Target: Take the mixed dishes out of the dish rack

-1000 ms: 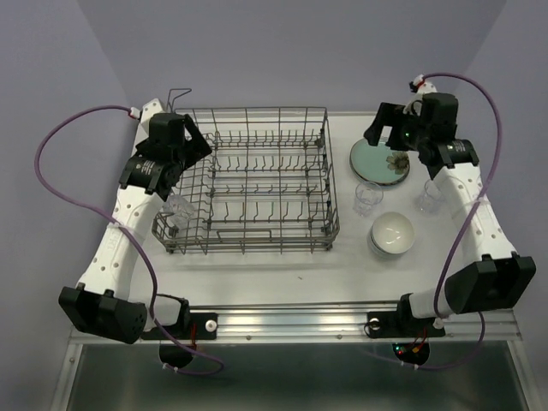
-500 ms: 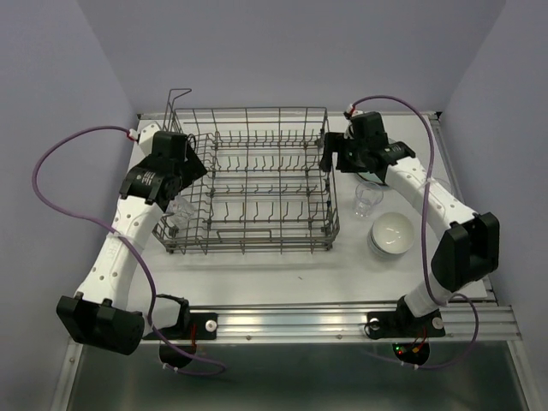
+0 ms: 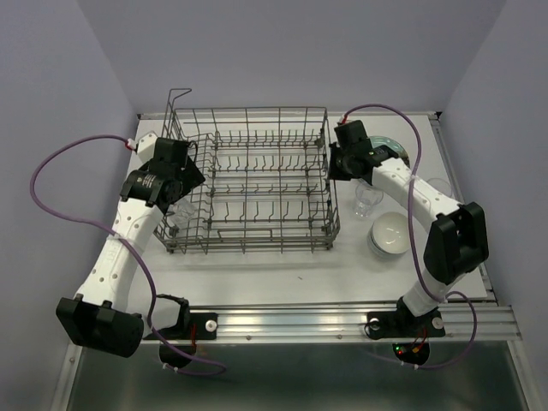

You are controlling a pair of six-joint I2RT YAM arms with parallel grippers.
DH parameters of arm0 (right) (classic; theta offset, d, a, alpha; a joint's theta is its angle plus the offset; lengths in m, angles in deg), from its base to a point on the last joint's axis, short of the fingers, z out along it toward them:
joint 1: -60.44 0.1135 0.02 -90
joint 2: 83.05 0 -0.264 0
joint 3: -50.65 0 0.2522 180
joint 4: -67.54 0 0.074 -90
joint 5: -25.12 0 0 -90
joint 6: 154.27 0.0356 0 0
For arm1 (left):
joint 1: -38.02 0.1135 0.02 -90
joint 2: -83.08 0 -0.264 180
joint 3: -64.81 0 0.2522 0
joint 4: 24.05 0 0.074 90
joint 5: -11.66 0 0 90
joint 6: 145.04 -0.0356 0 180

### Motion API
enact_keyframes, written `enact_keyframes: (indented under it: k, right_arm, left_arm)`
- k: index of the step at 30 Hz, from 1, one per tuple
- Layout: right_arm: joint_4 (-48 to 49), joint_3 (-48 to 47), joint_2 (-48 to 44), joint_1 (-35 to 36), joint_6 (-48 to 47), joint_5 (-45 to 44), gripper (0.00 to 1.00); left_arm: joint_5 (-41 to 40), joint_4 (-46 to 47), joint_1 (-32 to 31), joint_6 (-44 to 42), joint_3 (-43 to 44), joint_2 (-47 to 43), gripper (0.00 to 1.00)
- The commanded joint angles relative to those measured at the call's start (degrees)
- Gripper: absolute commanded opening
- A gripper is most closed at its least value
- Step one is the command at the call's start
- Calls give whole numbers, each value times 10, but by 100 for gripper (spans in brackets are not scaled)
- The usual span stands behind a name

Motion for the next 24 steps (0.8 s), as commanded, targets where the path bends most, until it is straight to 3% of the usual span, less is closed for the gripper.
enact_keyframes:
  k: [1, 9, 14, 21, 24]
  right_arm:
    - [6, 4, 9, 12, -1, -10, 1]
    - [8, 8, 9, 12, -2, -3, 1]
    - [12, 17, 1, 12, 3, 10, 1]
    - [24, 34, -13, 17, 7, 23, 1]
    - [26, 37, -13, 17, 5, 28, 1]
  left_arm:
    - [-56, -48, -4, 33, -3, 4, 99]
    - [-38, 4, -38, 41, -13, 29, 99]
    - [-76, -14, -72, 70, 12, 75, 99]
    - [-159, -115, -96, 234, 20, 122, 99]
    - [-168, -111, -99, 270, 10, 117, 99]
